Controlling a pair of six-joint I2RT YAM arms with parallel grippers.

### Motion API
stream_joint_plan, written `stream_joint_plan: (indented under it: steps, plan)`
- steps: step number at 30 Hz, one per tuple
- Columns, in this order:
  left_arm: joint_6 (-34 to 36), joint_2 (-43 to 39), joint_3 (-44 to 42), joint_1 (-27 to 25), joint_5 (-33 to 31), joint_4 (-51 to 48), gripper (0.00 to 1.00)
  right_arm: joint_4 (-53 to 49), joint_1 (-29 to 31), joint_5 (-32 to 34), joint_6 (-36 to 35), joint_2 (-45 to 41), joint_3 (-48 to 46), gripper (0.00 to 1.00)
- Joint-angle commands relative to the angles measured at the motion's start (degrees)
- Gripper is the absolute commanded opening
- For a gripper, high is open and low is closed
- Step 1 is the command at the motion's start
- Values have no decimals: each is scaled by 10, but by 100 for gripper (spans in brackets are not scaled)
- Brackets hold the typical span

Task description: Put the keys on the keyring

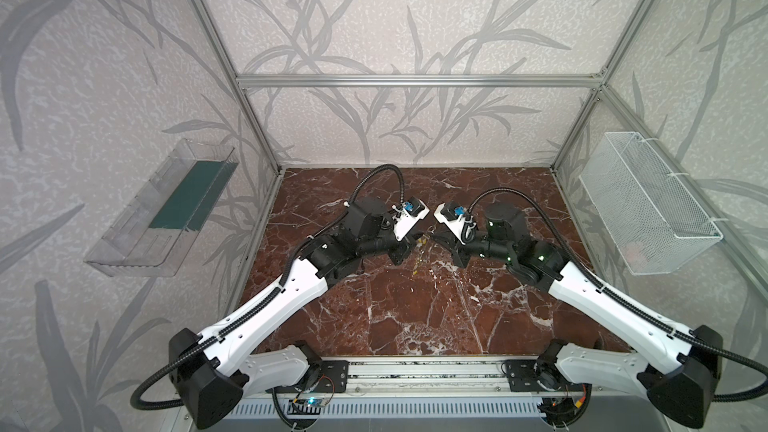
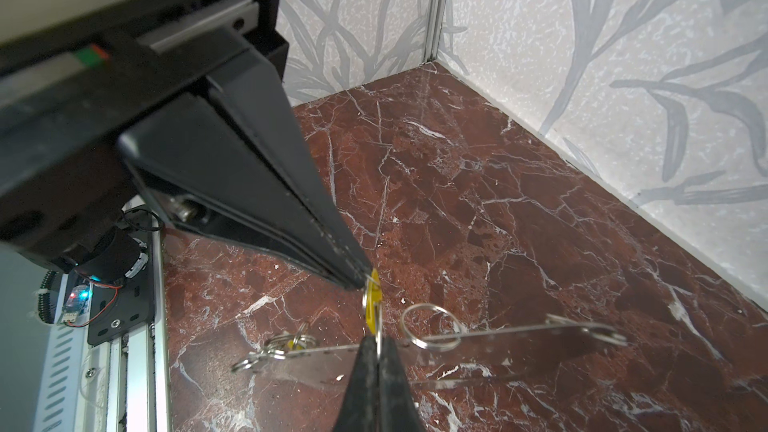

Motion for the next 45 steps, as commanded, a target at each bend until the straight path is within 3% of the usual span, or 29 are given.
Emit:
stream_joint_plan:
  steps: [1, 36, 45]
  plan:
    - [-1, -13, -2, -2, -3, 17, 0, 21, 4, -10, 6, -14, 1, 0]
    - [12, 1, 11, -2, 39, 10, 0, 17, 4, -7, 4, 3, 11, 0]
    - [4, -6, 0, -2, 19, 21, 0, 21, 4, 11, 16, 4, 11, 0]
